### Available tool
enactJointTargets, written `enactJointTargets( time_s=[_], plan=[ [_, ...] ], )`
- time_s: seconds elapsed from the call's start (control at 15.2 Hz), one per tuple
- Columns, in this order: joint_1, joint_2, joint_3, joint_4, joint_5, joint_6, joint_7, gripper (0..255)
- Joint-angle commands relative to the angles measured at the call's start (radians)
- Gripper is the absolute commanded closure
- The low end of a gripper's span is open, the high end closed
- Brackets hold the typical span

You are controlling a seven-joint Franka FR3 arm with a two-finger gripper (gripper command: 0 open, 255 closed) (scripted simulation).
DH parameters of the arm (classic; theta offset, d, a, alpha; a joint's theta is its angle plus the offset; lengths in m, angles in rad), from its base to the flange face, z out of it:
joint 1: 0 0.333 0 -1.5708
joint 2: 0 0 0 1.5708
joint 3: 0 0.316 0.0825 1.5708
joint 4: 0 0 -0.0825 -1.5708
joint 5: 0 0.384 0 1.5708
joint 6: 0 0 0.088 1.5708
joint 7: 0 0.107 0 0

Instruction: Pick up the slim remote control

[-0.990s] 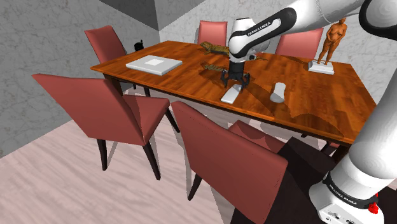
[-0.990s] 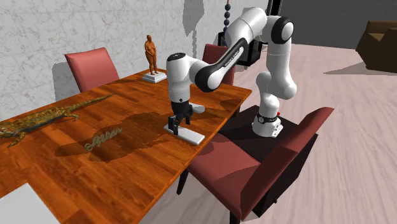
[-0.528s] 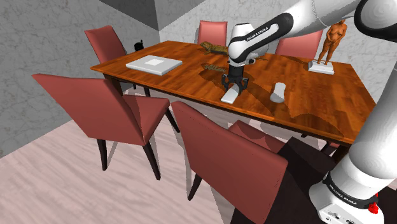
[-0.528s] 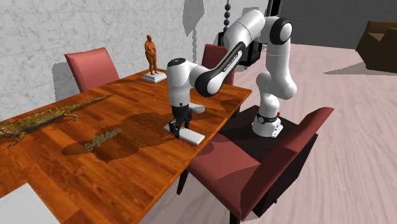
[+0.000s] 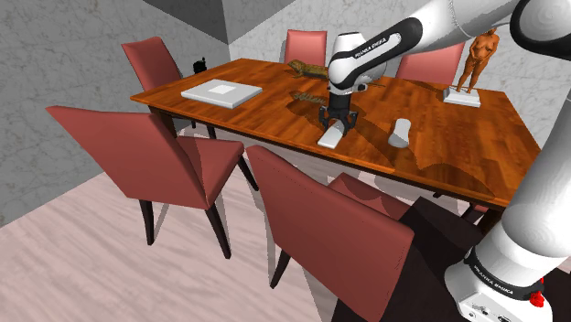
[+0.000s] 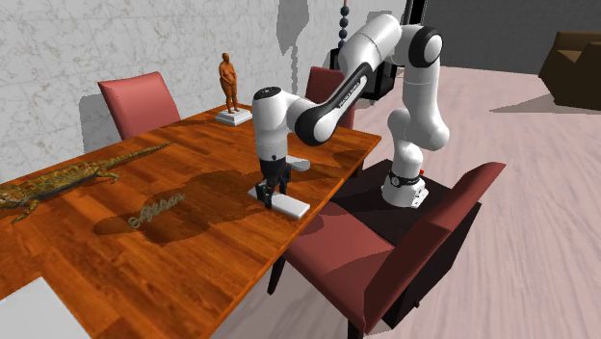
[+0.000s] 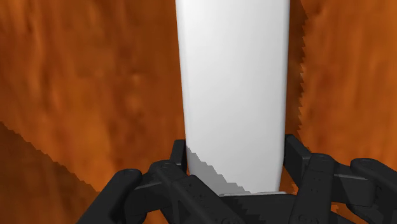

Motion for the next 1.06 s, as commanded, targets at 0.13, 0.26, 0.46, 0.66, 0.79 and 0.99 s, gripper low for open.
enactJointTargets(
  time_s=[0.13,0.26,0.46,0.66,0.79,0.99],
  plan=[
    [-0.001,-0.02,0.0,0.023,0.002,-0.042,-0.002,255],
    [-0.001,-0.031,0.0,0.036,0.003,-0.067,-0.002,255],
    [-0.001,-0.046,0.001,0.058,0.005,-0.104,-0.003,255],
    [-0.001,-0.059,0.001,0.082,0.006,-0.141,-0.004,255],
    [-0.002,-0.067,0.001,0.1,0.007,-0.167,-0.005,255],
    [-0.002,-0.071,0.001,0.11,0.007,-0.181,-0.005,255]
  ],
)
